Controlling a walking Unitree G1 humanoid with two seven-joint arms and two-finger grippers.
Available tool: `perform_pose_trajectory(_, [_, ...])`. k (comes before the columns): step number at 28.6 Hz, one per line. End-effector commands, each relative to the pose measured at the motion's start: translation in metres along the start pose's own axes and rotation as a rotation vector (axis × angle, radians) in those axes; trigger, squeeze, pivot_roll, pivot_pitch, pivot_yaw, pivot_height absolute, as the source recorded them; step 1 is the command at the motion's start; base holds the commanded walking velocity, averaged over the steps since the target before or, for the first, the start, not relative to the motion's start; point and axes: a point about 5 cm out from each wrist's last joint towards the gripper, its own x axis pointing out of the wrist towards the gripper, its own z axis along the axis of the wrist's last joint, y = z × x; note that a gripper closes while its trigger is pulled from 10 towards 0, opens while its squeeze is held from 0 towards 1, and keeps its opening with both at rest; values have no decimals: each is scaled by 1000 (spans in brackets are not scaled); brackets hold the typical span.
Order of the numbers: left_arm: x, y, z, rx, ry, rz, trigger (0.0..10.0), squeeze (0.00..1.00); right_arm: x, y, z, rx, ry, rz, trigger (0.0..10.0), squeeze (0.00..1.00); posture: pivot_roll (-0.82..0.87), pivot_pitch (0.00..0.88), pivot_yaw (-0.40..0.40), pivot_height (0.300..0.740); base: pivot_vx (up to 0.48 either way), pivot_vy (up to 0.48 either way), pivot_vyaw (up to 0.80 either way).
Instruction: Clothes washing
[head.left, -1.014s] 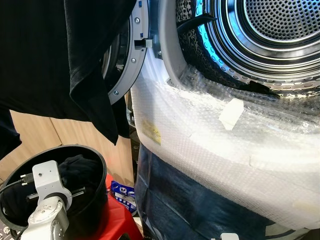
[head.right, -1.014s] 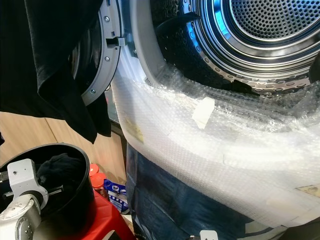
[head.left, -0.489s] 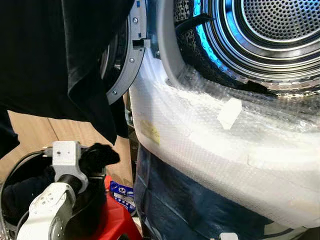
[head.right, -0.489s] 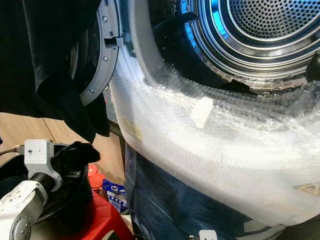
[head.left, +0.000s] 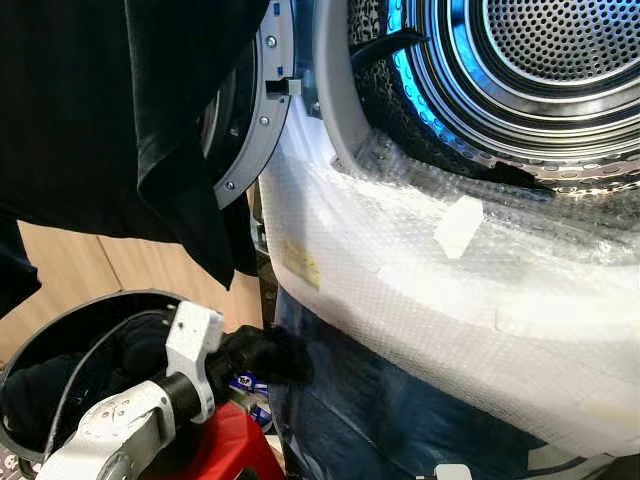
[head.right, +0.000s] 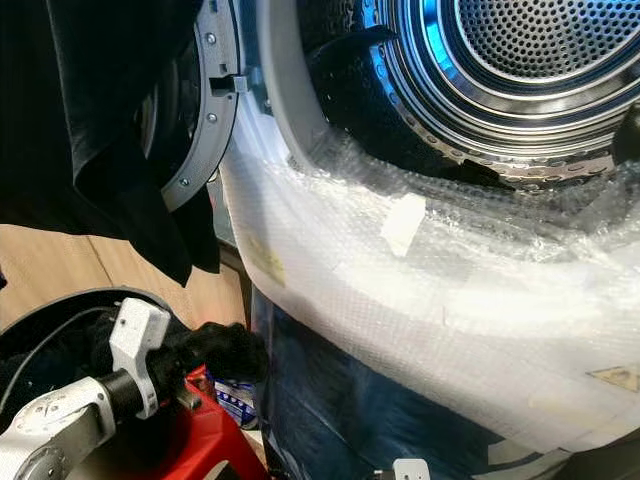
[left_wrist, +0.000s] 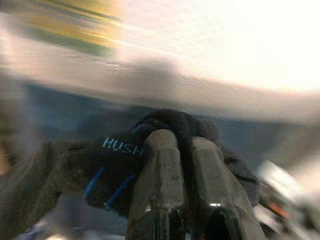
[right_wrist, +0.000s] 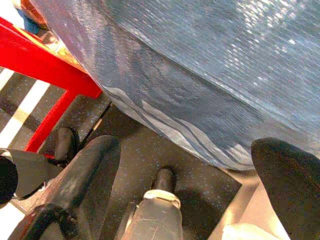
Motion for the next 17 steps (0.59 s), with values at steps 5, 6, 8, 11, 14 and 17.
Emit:
perform_pose_trajectory(5, [23, -21, -12, -31, 75, -274, 0, 0, 1, 3, 8, 9, -22, 11, 10000, 0, 71, 0, -22, 740, 0, 0, 0])
perform_pose_trajectory(6, [30, -29, -16, -21, 103, -349, 0, 0, 1, 4, 8, 9, -23, 13, 10000, 0, 68, 0, -20, 740, 0, 0, 0])
perform_pose_trajectory(8, [34, -32, -18, -20, 117, -383, 0, 0, 1, 4, 8, 9, -23, 13, 10000, 0, 68, 0, -20, 740, 0, 0, 0])
perform_pose_trajectory(11, [42, -31, -22, -17, 130, -393, 0, 0, 1, 4, 9, 21, -31, 12, 10000, 0, 40, 0, -6, 740, 0, 0, 0])
perform_pose_trajectory(14, [42, -25, -25, -22, 124, -351, 0, 0, 1, 3, 10, 29, -37, 8, 10000, 0, 39, 0, -7, 740, 0, 0, 0])
perform_pose_trajectory(17, [36, -16, -28, -20, 126, -299, 0, 0, 0, -2, 13, -11, -57, 22, 10000, 0, 47, 0, -10, 740, 0, 0, 0])
